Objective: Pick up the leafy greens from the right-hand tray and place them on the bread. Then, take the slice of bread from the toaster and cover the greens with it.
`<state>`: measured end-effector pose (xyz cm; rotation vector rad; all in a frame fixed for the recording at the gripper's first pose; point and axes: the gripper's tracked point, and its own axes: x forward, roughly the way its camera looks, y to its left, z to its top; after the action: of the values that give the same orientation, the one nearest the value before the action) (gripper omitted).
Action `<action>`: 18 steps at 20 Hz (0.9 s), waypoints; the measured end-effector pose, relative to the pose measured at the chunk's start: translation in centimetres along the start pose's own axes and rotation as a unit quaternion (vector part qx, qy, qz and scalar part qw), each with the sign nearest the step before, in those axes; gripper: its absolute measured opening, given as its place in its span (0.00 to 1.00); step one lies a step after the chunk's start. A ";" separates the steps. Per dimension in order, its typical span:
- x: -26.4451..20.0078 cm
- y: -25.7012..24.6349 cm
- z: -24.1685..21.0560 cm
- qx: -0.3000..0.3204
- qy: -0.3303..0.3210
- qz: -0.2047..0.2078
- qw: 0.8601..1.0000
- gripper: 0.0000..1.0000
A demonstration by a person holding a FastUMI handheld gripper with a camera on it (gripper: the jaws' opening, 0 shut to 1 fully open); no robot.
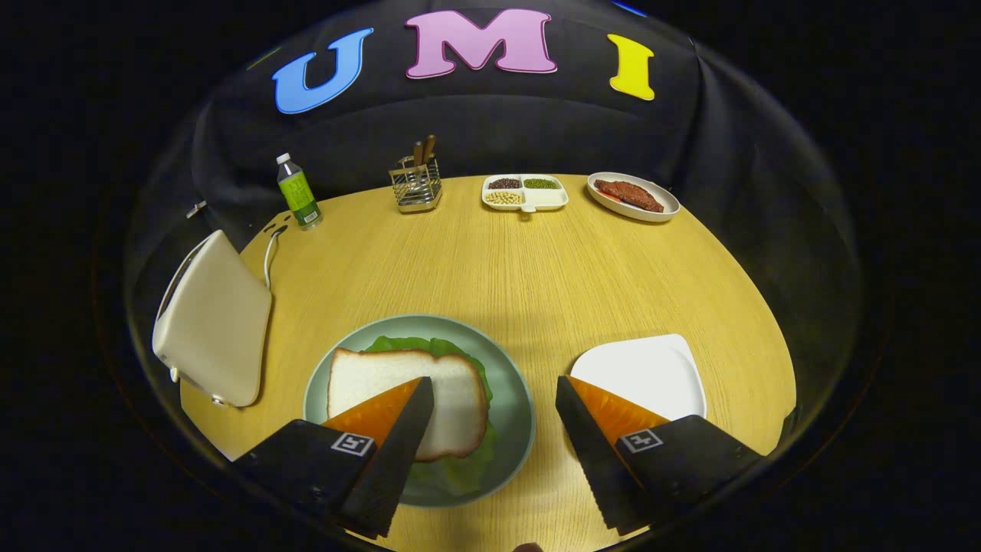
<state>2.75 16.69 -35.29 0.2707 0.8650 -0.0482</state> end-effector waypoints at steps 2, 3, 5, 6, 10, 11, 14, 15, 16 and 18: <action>-1.3 0.1 1.0 0.007 -0.016 0.013 1.000 1.00; -1.9 0.2 1.6 0.011 -0.023 0.021 0.999 1.00; -3.3 0.1 3.0 0.015 -0.040 0.034 0.999 1.00; -4.8 -0.1 3.6 0.015 -0.051 0.041 0.998 1.00; -8.2 -1.2 6.6 0.002 -0.088 0.060 0.994 1.00; -9.1 -1.5 7.5 -0.005 -0.100 0.063 0.993 1.00; -12.4 -1.7 9.8 -0.026 -0.133 0.079 0.988 0.99; -13.6 -1.5 10.8 -0.034 -0.146 0.086 0.985 0.99; -14.9 -1.4 11.5 -0.042 -0.159 0.093 0.982 0.99; -17.3 -1.4 12.7 -0.062 -0.180 0.106 0.976 0.99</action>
<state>0.78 10.97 -14.65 0.2261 0.4726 0.1510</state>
